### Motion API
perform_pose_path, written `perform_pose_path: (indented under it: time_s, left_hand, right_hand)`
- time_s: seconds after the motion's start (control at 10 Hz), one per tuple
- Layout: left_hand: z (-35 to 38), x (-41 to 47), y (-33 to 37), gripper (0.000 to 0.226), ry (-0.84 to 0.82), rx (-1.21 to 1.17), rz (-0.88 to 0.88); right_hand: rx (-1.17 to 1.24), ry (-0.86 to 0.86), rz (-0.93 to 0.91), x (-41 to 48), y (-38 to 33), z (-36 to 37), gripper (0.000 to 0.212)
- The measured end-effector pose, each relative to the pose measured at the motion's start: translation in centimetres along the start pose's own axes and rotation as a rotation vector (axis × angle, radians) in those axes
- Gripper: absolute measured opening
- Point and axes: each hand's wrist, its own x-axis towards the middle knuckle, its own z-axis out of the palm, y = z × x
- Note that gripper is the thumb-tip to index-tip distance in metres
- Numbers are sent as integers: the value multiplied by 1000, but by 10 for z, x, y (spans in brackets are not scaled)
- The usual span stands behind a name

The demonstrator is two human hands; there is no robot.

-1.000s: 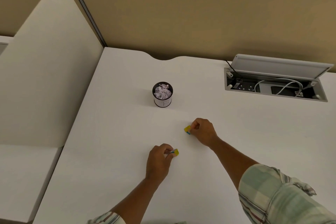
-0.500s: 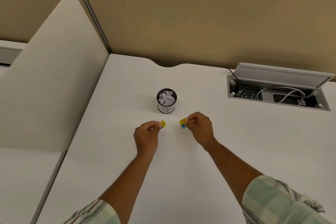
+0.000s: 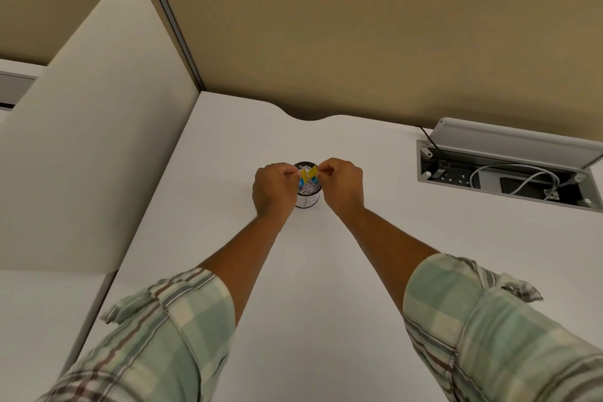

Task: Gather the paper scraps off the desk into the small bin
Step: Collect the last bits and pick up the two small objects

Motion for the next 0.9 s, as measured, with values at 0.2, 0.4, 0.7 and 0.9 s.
perform_pose_path:
  time_s: [0.2,0.4,0.7,0.9]
  left_hand:
    - [12,6,-8,11,-24,194,7]
    - [16,7,-11,15,-5,315,84]
    - [9,-8,-9,21,29,264,123]
    - [0,-40,-2,36,53,417,206]
  right_hand:
    - [-215,-84,-12,2,3,8,17]
    - [-290,-125,-5,5,7,12,22]
    - [-64,-98,-42,-9,20,-7,27]
    - [-339,-143,-175,-36,38,-43,52]
